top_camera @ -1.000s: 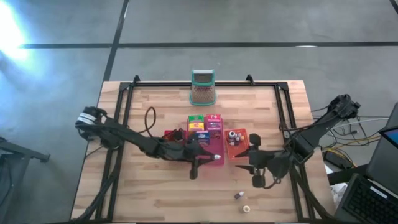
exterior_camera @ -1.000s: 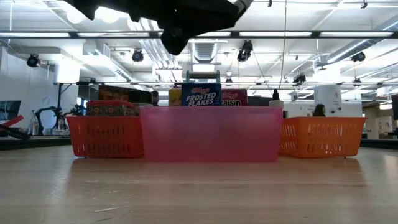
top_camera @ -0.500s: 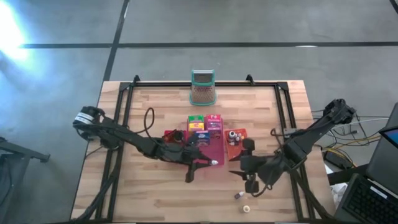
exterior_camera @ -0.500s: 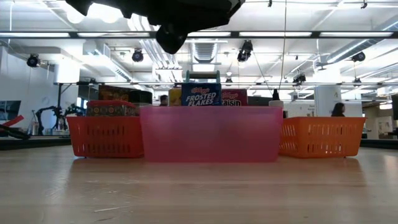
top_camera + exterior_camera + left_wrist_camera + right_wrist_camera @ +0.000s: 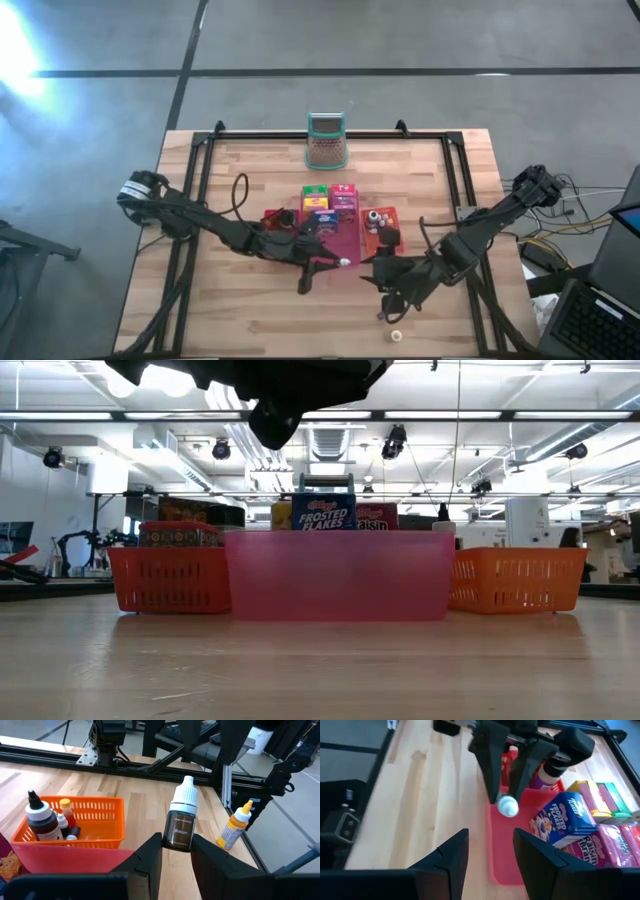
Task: Pick & Place Kitchen Items
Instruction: Put the small brown food coloring bottle into the orange bin
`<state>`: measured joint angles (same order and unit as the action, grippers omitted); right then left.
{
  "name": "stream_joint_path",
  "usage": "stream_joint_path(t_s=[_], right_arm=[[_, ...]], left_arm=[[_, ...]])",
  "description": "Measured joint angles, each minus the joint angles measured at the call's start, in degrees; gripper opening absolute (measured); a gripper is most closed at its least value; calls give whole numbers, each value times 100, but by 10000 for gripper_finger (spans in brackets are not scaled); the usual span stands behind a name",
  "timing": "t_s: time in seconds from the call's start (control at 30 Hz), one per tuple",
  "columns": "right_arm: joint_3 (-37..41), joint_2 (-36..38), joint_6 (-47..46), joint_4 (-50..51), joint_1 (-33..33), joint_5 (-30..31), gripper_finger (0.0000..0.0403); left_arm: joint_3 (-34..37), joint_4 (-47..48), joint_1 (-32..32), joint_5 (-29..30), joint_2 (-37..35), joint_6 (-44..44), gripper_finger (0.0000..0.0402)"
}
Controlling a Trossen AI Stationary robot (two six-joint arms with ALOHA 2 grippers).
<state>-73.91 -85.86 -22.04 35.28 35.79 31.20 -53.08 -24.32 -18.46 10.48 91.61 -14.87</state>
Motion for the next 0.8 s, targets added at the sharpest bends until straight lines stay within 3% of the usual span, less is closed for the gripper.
stream_joint_path(t_s=[0.5,0.8], right_arm=[[2,-275,26,-138,-467,-212,189],[7,-411,357,-478,-609,-322,192]], left_arm=[[-2,61,-9,-68,2,123,99],[-2,88,-9,-68,4,140,99]])
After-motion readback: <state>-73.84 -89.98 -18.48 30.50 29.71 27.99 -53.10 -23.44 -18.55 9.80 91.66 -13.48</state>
